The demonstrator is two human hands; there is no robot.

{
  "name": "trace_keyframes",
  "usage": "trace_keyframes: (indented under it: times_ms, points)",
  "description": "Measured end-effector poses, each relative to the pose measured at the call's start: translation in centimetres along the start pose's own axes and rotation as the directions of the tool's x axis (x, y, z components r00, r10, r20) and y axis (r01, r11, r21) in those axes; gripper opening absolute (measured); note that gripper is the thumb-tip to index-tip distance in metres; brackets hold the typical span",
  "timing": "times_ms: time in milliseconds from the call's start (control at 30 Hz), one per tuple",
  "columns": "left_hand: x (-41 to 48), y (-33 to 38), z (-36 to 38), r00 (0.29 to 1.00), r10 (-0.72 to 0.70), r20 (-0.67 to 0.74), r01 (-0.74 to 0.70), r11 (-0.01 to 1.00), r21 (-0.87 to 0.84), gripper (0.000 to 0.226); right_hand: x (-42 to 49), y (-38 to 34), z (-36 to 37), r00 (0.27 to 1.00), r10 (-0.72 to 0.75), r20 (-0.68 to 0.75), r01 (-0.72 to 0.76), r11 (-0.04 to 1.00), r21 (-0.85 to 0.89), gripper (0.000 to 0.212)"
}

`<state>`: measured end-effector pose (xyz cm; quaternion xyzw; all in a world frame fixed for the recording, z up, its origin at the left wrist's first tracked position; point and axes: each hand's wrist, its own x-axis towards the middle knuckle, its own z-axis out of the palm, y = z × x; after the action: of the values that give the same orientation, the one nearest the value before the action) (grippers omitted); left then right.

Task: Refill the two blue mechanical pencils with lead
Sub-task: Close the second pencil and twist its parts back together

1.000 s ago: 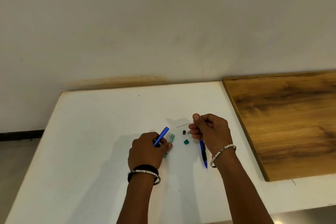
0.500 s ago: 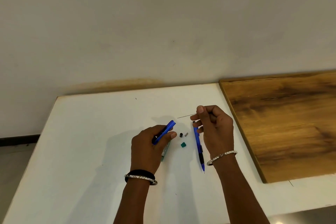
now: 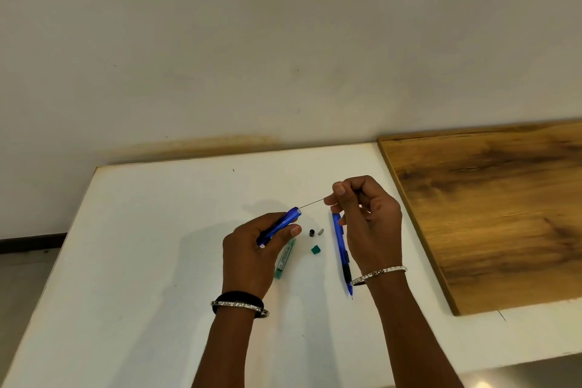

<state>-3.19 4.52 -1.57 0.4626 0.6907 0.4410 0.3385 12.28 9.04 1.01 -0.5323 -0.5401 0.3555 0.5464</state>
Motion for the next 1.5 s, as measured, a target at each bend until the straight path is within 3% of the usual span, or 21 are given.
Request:
trace_keyframes:
  times_ms: [433, 633, 833, 1000, 1100, 1233, 1400, 1500]
  points:
    - [0.0, -0.1, 0.0, 1.000, -0.003, -0.012, 0.003, 0.999, 0.035, 0.040, -0.1, 0.3, 0.2, 0.996, -0.065, 0.053, 0.071, 0.992, -0.108, 0.019]
    - [-0.1, -0.1, 0.0, 1.000, 0.025, -0.001, -0.025, 0.998, 0.062, 0.039, -0.5, 0.4, 0.7, 0.986, -0.133, 0.100, 0.153, 0.961, -0.230, 0.008]
    - [-0.1, 0.0, 0.1, 1.000, 0.025, 0.010, -0.025, 0.998, 0.062, 0.036, -0.8, 0.6, 0.9, 0.978, -0.105, 0.181, 0.145, 0.963, -0.226, 0.017]
    - [-0.1, -0.1, 0.1, 1.000, 0.005, 0.029, -0.006, 1.000, 0.028, 0.037, -0.3, 1.1, 0.2, 0.997, -0.061, 0.053, 0.074, 0.951, -0.300, 0.028]
    - [-0.1, -0.1, 0.1, 1.000, 0.000, 0.029, 0.000, 1.000, 0.006, 0.036, 0.2, 2.4, -0.8, 0.999, 0.011, 0.053, 0.017, 0.863, -0.505, 0.015]
    - [-0.2, 0.0, 0.2, 0.999, 0.010, 0.032, -0.009, 1.000, -0.008, 0.034, 0.1, 3.1, -0.7, 0.985, 0.121, 0.120, 0.009, 0.666, -0.746, 0.017]
    - [-0.1, 0.0, 0.1, 0.999, 0.011, 0.031, -0.011, 1.000, -0.005, 0.035, -0.7, 3.4, 0.4, 0.968, 0.164, 0.189, 0.083, 0.499, -0.862, 0.021]
    - [-0.1, 0.0, 0.1, 1.000, 0.011, 0.029, -0.011, 1.000, -0.003, 0.039, -0.8, 3.7, 0.8, 0.963, 0.179, 0.204, 0.099, 0.468, -0.878, 0.022]
